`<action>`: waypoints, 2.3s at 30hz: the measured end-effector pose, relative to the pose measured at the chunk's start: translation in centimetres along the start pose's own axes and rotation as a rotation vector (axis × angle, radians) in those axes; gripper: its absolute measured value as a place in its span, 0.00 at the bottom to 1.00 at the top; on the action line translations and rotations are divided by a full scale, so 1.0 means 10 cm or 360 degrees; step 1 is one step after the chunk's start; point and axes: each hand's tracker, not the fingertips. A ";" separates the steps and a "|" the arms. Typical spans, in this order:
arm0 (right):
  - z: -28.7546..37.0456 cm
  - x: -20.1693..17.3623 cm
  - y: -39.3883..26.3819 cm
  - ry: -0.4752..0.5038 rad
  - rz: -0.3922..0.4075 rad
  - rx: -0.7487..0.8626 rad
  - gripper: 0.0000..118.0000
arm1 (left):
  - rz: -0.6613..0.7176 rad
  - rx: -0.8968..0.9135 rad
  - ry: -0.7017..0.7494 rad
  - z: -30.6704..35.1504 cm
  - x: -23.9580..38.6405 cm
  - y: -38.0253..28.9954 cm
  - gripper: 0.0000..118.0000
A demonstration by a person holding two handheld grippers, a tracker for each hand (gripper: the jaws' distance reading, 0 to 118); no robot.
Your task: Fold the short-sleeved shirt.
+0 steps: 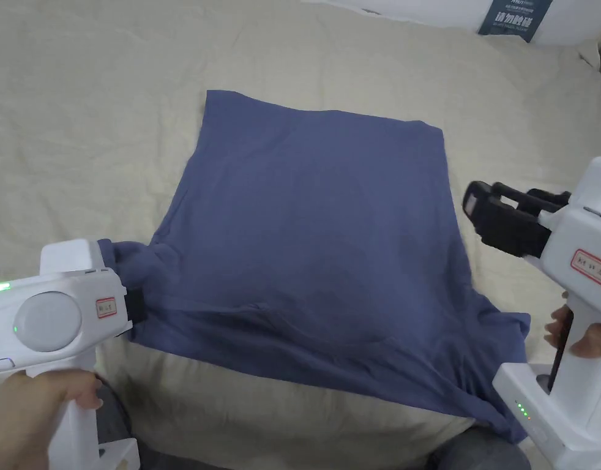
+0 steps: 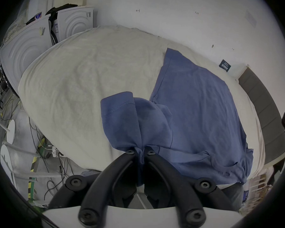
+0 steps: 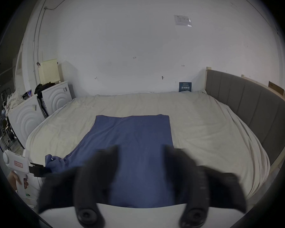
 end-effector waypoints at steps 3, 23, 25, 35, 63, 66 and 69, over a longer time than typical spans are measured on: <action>-0.05 -0.05 0.10 0.0004 0.0025 0.0033 1.00 | 0.0001 0.0004 -0.0014 0.03 0.01 0.01 0.05; -2.67 -1.36 1.61 0.0477 0.0581 -0.0433 1.00 | 0.0025 -0.0005 -0.0013 -0.05 -0.04 0.00 0.05; -3.18 -1.57 1.65 0.0492 0.0606 -0.0548 1.00 | 0.0046 -0.0038 -0.0028 -0.11 -0.06 0.01 0.05; -5.11 -2.54 1.28 0.0433 0.0795 -0.0904 1.00 | 0.0208 -0.0238 0.0019 -0.37 -0.19 0.04 0.05; -2.46 -1.53 2.35 0.0349 0.0294 -0.0555 0.07 | 0.0006 0.0072 -0.0103 -0.01 -0.24 0.04 0.05; -1.65 -1.20 2.54 0.0273 0.0288 -0.0423 0.07 | 0.0059 0.0216 -0.0154 0.18 -0.21 0.32 0.05; -0.87 -0.83 2.74 0.0204 0.0263 -0.0302 0.07 | 0.0163 0.0419 -0.0251 0.45 -0.16 0.67 0.05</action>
